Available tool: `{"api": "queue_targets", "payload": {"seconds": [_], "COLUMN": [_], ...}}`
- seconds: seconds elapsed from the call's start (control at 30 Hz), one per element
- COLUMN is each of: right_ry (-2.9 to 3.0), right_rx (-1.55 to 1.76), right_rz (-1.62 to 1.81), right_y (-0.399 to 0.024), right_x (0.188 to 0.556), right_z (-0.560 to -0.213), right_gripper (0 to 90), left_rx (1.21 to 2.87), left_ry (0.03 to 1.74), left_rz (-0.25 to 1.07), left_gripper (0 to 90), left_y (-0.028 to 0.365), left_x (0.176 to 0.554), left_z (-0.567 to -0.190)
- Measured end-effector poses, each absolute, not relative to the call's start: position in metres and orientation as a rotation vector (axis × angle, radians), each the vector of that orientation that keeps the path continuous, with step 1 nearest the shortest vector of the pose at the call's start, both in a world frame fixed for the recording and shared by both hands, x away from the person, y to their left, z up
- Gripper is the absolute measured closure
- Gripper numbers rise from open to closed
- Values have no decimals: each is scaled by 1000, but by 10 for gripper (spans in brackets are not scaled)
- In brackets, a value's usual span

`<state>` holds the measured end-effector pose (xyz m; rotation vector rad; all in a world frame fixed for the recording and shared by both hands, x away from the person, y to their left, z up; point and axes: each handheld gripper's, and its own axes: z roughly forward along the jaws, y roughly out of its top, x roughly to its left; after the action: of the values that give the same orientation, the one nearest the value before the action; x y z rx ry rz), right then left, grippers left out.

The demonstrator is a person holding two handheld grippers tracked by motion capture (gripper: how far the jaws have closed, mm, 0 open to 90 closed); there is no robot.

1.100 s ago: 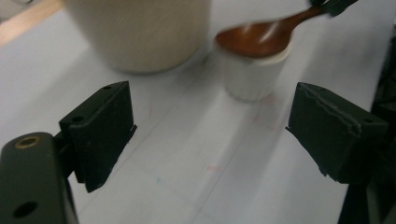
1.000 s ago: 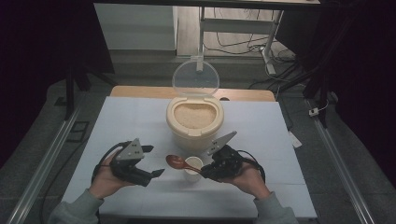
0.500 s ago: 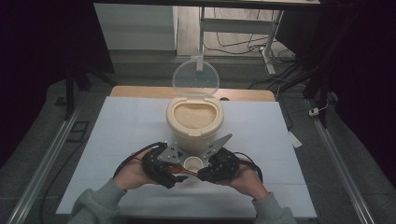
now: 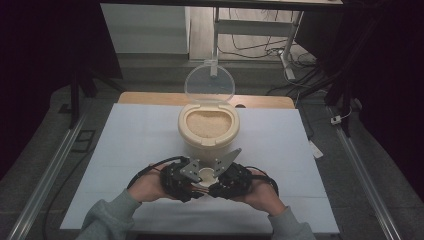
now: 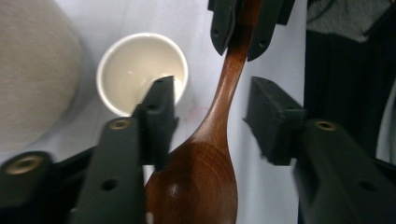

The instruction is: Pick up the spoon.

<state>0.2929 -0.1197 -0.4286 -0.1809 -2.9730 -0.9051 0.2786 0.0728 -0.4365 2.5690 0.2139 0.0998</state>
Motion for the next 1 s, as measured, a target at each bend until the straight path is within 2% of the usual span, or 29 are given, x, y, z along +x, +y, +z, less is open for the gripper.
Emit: {"api": "queue_targets", "payload": {"seconds": [0.17,0.27,0.47,0.5,0.57,0.67,1.0], "right_ry": [-3002,-3008,-2985,-2978,-2966,-2945,-2869], "right_rx": [-80,-33,-97,-159,-227,-375,-702], "right_rz": [-874,-867,-930,-995,-1100,-1293,-1652], "right_y": [-117,-116,-121,-126,-131,-142,-173], "right_x": [287,284,285,288,291,295,291], "right_z": [-427,-427,-427,-425,-422,-415,-409], "right_gripper": [790,788,758,690,616,542,447], "left_rx": [2608,2606,2587,2585,2567,2529,2436], "left_ry": [138,119,144,154,175,221,305], "left_rz": [34,-9,9,19,29,75,150], "left_gripper": [720,765,780,782,783,783,784], "left_y": [68,67,70,71,73,80,94], "left_x": [277,276,276,276,277,281,282], "left_z": [-442,-445,-446,-446,-446,-444,-441]}}
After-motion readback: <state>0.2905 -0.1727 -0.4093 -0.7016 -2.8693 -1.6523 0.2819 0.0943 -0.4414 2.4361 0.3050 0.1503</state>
